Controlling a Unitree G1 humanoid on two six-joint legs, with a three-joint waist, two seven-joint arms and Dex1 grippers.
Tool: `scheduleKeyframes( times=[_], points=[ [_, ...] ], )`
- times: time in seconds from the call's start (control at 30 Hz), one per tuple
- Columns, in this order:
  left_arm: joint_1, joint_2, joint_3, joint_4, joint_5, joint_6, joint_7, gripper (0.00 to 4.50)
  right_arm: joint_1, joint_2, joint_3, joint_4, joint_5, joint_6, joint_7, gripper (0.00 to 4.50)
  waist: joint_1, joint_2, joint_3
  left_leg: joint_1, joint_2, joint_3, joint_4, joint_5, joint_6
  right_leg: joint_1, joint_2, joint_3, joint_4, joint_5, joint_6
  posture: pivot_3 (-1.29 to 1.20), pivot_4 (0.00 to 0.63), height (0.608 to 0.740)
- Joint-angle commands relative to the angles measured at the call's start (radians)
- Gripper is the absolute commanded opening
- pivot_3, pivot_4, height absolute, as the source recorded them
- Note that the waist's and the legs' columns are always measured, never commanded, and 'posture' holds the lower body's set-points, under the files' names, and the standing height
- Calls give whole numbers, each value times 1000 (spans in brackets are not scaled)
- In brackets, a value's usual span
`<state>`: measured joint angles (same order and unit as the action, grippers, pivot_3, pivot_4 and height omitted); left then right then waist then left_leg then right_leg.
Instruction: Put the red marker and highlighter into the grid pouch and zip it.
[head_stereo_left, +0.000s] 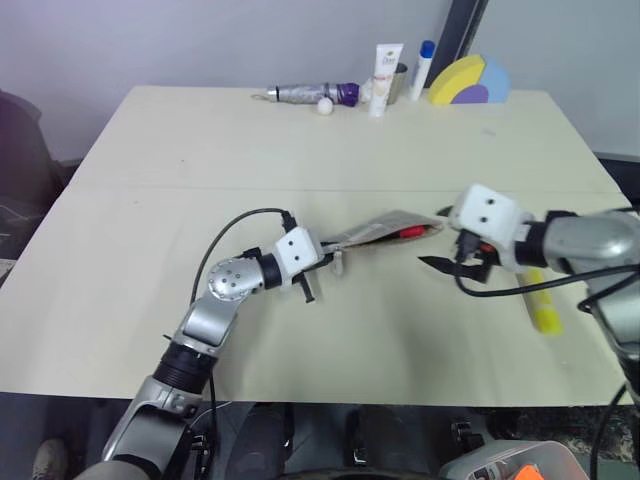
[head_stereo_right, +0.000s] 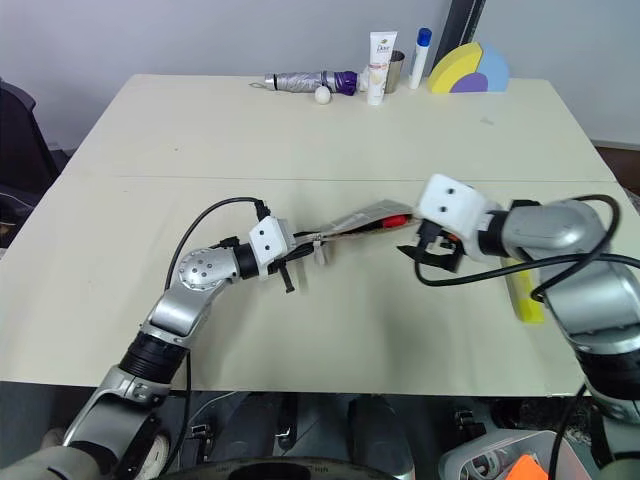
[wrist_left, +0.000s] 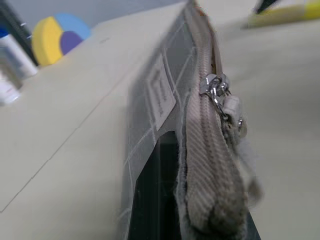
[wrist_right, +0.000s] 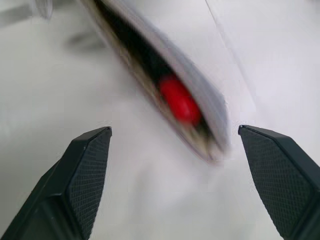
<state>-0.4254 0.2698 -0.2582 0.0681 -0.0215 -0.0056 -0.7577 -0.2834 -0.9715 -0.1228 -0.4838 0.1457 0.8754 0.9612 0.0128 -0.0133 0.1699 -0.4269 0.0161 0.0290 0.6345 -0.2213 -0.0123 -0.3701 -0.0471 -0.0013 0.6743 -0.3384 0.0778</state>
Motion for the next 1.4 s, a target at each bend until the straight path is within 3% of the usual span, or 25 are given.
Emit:
scheduleKeyframes(
  times=[0.03,0.17,0.4,0.5,0.67,0.9,1.1,1.4],
  points=[
    [-9,-19,-6,-8,10,-3,35,0,113,22,-180,53,6,74,-77,4304,2,0,0,0,0,0,0,0,0,0,0,0,0,0,0,0,150,740],
    [-25,-44,-19,32,27,-14,58,0,232,65,-313,125,9,147,-158,4304,-1,1,-1,1,0,0,1,0,0,1,0,0,0,0,0,0,150,740],
    [-50,-75,-32,81,35,-55,64,0,324,167,-416,117,71,356,-247,4304,-1,3,-1,1,0,0,0,0,0,1,2,0,1,0,0,0,150,740],
    [-53,-78,-34,89,33,-65,61,0,320,194,-436,149,87,377,-277,3442,-2,3,-2,1,0,0,1,0,0,1,2,0,1,0,0,0,150,740],
    [-47,-74,-33,88,29,-74,58,0,331,184,-424,154,107,362,-296,850,-1,3,-2,2,0,0,1,0,0,2,2,0,1,0,0,0,150,740],
    [-45,-61,-28,82,24,-77,53,0,338,-14,-264,-56,101,65,-168,817,-6,6,-2,1,0,0,0,0,0,0,3,1,1,0,0,0,150,740],
    [-45,-60,-32,77,33,-80,59,0,264,-81,-215,-106,167,51,-110,817,-1,4,-1,1,0,-1,1,0,0,2,3,0,0,0,1,0,150,740],
    [-44,-59,-42,65,40,-88,64,0,207,-99,-128,-77,165,33,-112,817,-1,4,-1,1,0,-1,2,0,0,2,3,0,0,0,1,0,150,740]
  ],
)
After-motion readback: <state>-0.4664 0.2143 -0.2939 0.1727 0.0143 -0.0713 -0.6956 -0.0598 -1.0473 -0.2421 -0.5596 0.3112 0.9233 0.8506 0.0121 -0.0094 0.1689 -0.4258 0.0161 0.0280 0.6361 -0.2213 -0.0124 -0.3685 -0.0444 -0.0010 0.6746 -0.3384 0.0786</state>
